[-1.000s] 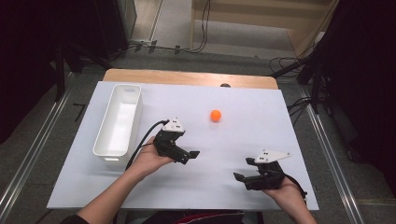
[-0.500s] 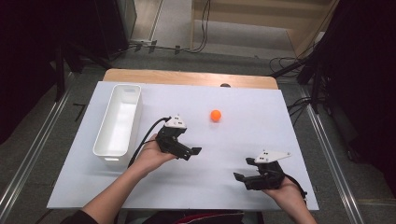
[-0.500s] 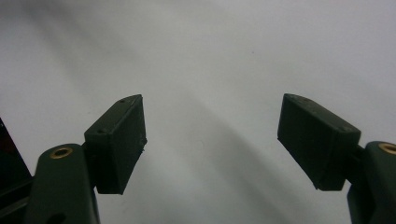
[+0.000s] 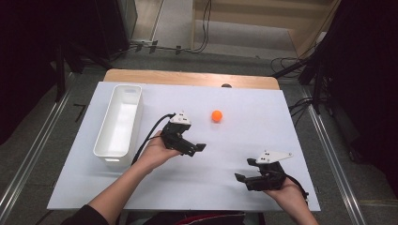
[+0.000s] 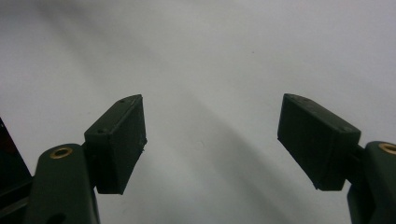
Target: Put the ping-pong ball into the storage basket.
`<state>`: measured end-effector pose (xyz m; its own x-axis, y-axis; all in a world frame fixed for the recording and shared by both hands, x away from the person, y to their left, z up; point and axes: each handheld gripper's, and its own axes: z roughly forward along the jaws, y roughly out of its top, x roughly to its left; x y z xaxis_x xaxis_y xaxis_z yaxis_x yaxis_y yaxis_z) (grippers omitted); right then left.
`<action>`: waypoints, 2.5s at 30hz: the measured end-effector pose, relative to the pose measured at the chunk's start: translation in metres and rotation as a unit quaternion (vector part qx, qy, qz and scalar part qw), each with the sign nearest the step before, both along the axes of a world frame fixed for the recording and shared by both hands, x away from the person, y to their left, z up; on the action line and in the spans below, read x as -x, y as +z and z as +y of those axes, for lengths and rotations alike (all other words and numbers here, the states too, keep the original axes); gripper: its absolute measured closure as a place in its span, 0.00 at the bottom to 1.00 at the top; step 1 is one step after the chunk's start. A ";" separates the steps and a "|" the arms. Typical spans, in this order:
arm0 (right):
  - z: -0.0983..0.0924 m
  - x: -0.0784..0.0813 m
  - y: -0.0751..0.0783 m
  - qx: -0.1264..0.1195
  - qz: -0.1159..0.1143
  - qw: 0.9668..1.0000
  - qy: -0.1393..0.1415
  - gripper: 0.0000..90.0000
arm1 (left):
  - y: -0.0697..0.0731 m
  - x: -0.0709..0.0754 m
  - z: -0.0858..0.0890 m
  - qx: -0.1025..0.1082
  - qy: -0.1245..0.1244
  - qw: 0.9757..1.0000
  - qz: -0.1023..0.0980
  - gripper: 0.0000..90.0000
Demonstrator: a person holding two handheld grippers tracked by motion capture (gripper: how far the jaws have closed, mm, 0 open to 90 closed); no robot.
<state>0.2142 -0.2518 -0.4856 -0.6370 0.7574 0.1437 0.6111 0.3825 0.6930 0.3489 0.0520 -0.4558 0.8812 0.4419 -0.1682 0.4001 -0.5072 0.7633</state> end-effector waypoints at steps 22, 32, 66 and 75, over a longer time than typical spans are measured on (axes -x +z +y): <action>0.000 0.000 0.001 0.000 -0.001 1.000 0.004 0.24 | 0.005 -0.017 -0.016 0.000 0.004 1.000 0.007 0.00; 0.001 0.002 0.001 -0.002 0.002 1.000 0.004 0.24 | 0.005 -0.026 -0.028 -0.007 0.006 1.000 0.008 0.00; 0.000 0.001 0.001 -0.001 -0.002 1.000 0.006 0.24 | 0.015 -0.060 -0.067 -0.008 0.019 1.000 0.005 0.00; 0.001 0.001 0.001 -0.002 -0.001 1.000 0.004 0.24 | 0.015 -0.069 -0.075 -0.010 0.021 1.000 0.010 0.00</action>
<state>0.2128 -0.2509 -0.4847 -0.6428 0.7522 0.1448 0.6069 0.3848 0.6955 0.4178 -0.0226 -0.4408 0.8587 0.4812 -0.1763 0.4360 -0.5051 0.7448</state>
